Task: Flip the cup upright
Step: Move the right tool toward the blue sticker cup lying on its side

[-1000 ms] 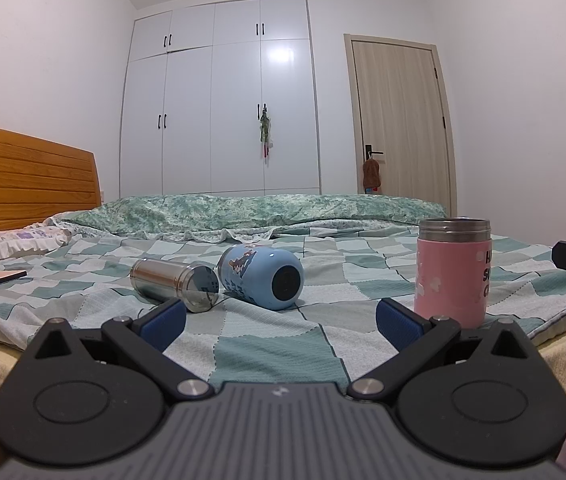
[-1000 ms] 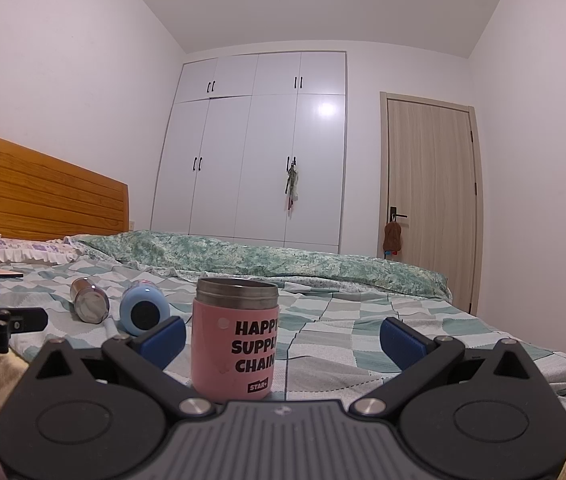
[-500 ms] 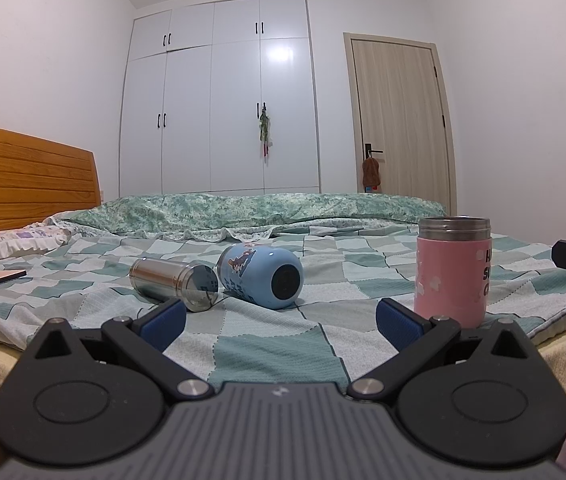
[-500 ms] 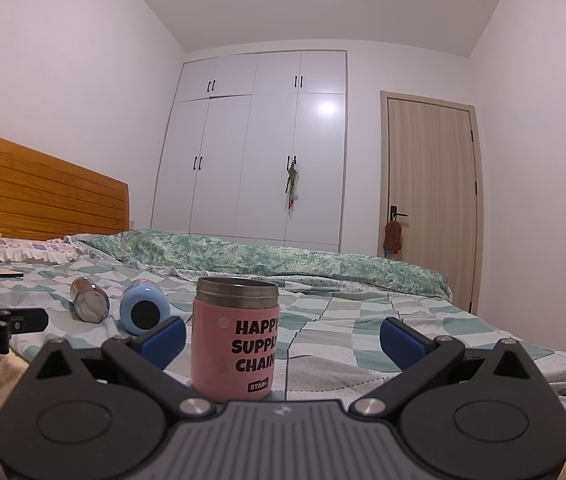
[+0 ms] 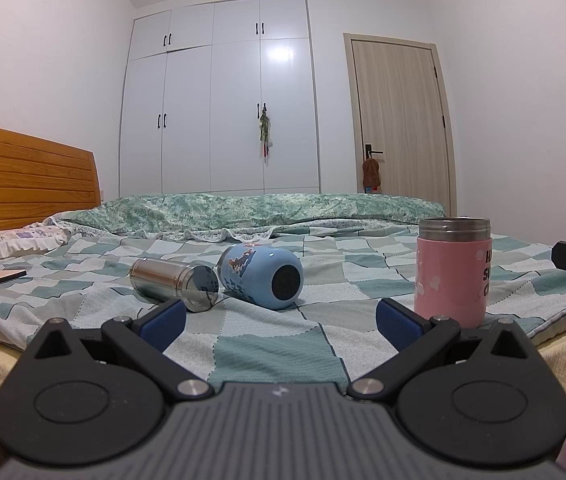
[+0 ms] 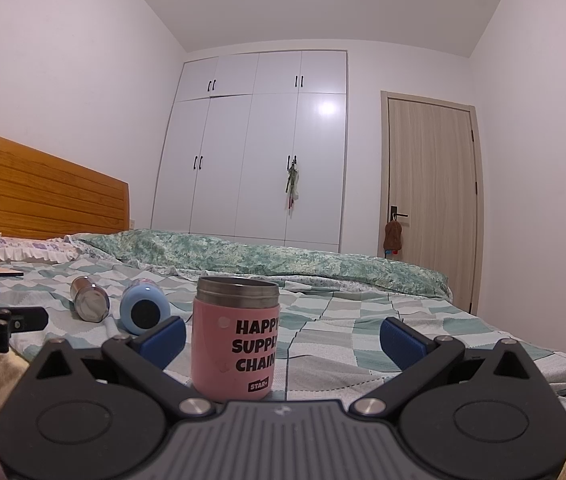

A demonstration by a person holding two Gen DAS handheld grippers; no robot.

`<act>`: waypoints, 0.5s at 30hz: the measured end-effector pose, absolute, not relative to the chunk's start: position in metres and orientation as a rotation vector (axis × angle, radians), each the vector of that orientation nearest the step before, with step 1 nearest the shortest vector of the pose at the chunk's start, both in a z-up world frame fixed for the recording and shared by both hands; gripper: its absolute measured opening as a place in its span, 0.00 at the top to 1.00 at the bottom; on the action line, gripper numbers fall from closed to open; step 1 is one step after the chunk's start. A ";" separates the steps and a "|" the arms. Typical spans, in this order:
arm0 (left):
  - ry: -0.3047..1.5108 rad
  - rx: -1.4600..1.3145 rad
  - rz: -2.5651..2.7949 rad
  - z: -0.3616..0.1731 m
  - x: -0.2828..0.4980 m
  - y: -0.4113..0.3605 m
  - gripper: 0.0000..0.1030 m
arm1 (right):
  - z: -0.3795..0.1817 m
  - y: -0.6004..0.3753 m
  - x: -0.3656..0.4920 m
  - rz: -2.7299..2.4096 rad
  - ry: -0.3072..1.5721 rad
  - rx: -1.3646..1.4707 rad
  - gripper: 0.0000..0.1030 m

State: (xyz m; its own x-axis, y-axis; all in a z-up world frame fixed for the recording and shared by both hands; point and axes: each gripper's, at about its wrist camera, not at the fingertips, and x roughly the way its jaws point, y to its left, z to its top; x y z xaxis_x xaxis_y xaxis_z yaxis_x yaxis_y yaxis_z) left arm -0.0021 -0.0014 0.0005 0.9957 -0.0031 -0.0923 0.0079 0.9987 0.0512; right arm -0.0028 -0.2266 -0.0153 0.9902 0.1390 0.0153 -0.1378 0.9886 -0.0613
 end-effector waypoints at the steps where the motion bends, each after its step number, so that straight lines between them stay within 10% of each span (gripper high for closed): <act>1: 0.091 0.049 -0.005 0.001 -0.002 -0.001 0.00 | -0.015 -0.227 -0.003 0.139 -0.023 -0.059 0.00; 15: 0.074 0.044 0.013 0.026 -0.004 0.026 0.00 | 0.023 -0.200 -0.004 0.309 -0.091 -0.058 0.00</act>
